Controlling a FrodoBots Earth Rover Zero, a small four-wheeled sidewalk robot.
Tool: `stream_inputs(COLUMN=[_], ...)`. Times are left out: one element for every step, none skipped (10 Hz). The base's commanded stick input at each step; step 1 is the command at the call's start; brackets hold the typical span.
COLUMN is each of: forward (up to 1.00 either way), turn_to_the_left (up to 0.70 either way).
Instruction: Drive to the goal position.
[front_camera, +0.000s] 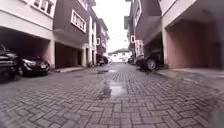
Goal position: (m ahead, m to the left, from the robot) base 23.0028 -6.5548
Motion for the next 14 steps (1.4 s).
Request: stream_inputs(forward=[0.50, 0.50, 0.50, 0.50, 0.50, 0.50, 0.50, 0.50, 0.50, 0.50, 0.50, 0.50, 0.50, 0.50], turn_to_the_left=[0.00, 0.00, 0.00, 0.00, 0.00, 0.00, 0.00, 0.00, 0.00, 0.00, 0.00, 0.00, 0.00, 0.00])
